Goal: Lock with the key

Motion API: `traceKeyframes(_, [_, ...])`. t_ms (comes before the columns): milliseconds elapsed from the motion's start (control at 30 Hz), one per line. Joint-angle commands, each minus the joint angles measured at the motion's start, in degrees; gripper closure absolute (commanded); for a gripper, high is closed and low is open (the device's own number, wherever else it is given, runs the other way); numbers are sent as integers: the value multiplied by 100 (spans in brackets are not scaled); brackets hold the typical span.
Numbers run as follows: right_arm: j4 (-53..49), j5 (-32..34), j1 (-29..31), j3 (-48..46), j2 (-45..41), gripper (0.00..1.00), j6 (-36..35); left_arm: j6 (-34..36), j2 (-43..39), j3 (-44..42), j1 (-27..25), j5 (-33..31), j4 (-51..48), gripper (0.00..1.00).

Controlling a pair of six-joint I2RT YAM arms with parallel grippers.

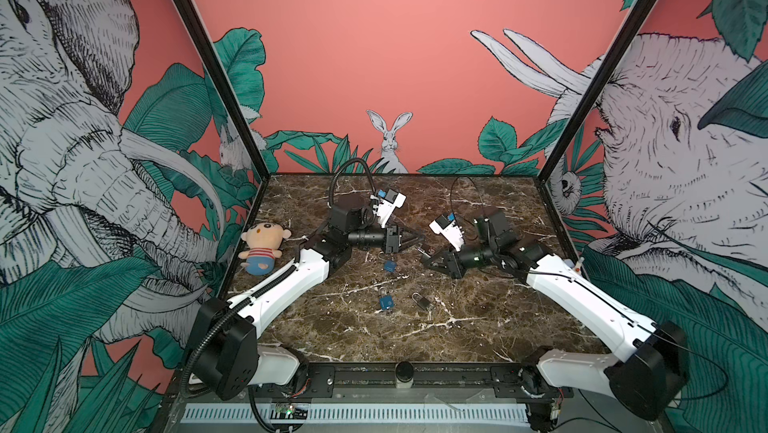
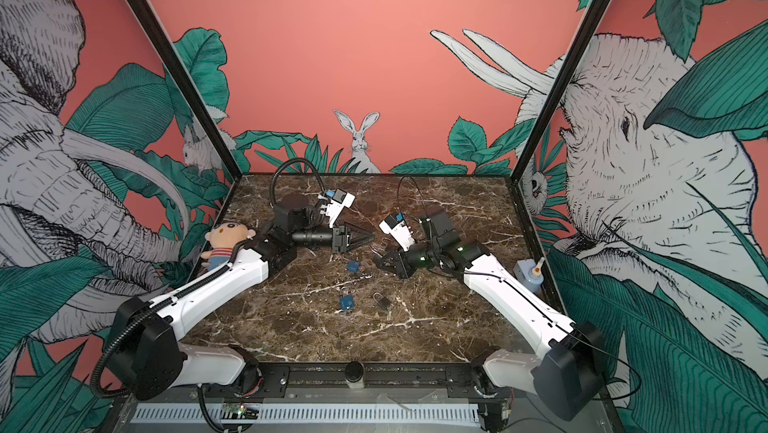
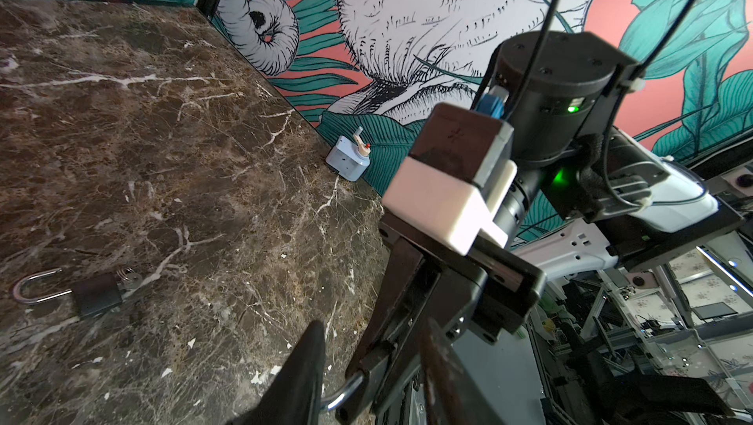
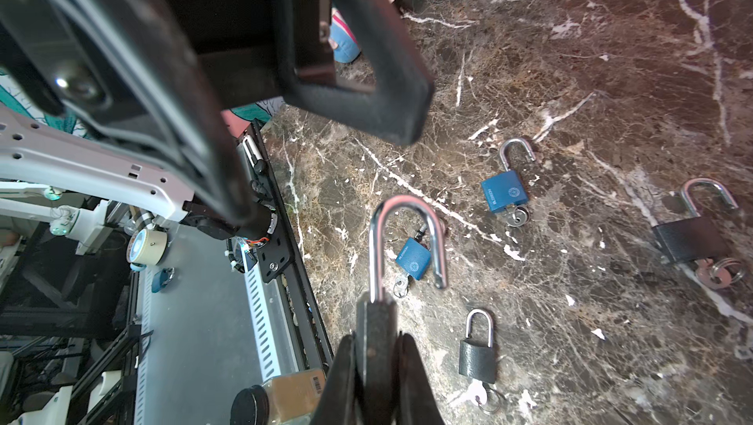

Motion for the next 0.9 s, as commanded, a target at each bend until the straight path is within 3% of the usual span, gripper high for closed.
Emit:
traceKeyframes(0, [205,-302,-40,252,49,100,-17,29,2,-74,-19,168,-60,60])
traceKeyframes(867, [205,-690,-233,393,160,100,60,239,-150,-261,3,105,-352,69])
